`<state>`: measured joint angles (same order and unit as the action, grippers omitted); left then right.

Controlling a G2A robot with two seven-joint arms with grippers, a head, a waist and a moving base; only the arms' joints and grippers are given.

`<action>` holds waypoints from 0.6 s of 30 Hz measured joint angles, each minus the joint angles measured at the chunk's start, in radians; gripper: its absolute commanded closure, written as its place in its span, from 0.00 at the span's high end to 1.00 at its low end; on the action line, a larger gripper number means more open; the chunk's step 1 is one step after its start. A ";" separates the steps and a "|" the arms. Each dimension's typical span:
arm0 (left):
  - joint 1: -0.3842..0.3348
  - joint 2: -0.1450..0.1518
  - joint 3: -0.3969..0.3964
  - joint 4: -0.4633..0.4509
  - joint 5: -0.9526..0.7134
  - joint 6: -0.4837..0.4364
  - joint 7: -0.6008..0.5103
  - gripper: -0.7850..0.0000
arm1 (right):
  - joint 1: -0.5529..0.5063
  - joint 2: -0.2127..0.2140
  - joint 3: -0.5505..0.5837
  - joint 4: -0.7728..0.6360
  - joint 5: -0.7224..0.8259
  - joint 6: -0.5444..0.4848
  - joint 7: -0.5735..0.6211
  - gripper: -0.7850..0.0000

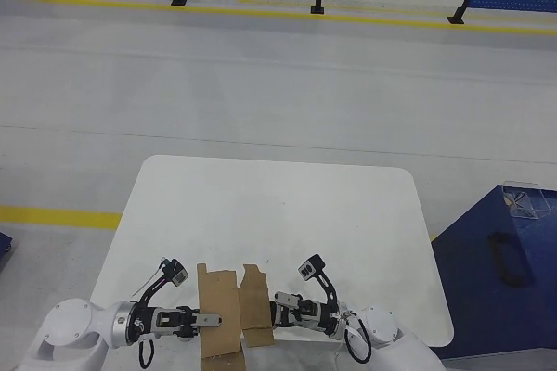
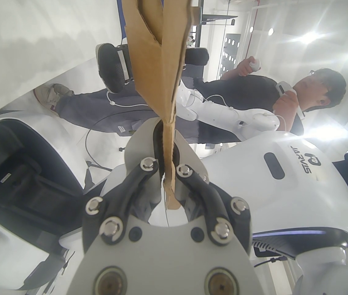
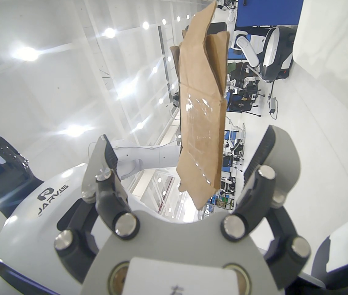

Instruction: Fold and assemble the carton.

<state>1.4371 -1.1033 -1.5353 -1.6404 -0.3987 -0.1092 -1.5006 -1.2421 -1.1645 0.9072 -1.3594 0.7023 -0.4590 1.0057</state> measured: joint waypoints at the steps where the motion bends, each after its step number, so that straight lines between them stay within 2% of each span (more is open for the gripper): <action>1: 0.000 0.000 0.000 0.000 0.000 0.000 0.000 0.00 | 0.000 0.000 0.000 0.000 0.000 0.000 0.000 1.00; 4: 0.000 0.000 0.000 0.000 0.000 0.000 0.000 0.00 | 0.001 0.000 0.000 -0.002 -0.003 0.001 -0.003 1.00; 10: -0.003 -0.002 0.006 -0.018 -0.010 -0.005 0.024 0.00 | 0.011 -0.001 0.031 -0.042 -0.120 -0.032 -0.136 1.00; 13: -0.019 -0.009 0.027 -0.057 -0.073 -0.020 0.116 0.00 | 0.016 0.004 0.063 -0.037 -0.180 -0.092 -0.164 1.00; 18: -0.039 -0.025 0.064 -0.087 -0.095 -0.143 0.349 0.00 | 0.025 0.002 0.094 -0.017 -0.221 -0.193 -0.208 1.00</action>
<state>1.3984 -1.1284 -1.4717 -1.7269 -0.4936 -0.2524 -1.1512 -1.2168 -1.1625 1.0014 -1.3761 0.4809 -0.6523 0.7980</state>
